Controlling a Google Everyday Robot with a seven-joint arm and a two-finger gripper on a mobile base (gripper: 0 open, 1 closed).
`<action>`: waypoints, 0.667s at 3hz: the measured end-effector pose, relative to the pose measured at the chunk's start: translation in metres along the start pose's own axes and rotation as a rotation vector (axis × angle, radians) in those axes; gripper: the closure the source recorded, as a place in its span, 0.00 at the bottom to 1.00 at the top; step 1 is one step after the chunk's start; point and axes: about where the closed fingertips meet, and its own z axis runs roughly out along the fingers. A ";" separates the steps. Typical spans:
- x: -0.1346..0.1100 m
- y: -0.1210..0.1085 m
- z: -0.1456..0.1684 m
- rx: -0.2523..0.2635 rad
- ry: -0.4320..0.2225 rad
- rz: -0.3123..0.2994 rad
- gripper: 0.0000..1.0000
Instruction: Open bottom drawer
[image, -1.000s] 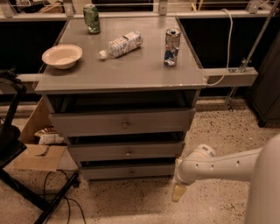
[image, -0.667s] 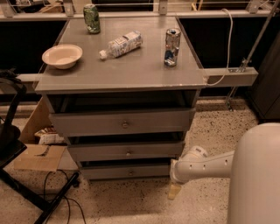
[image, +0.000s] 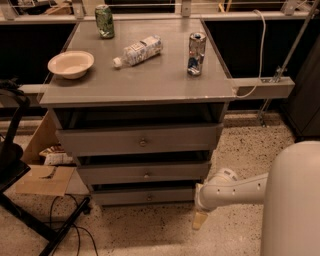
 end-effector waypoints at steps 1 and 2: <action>-0.011 -0.003 0.040 0.000 -0.021 -0.038 0.00; -0.041 -0.012 0.124 0.014 -0.056 -0.140 0.00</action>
Offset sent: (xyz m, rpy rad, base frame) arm 0.0530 0.1002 -0.1831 0.0245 -0.0850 0.2349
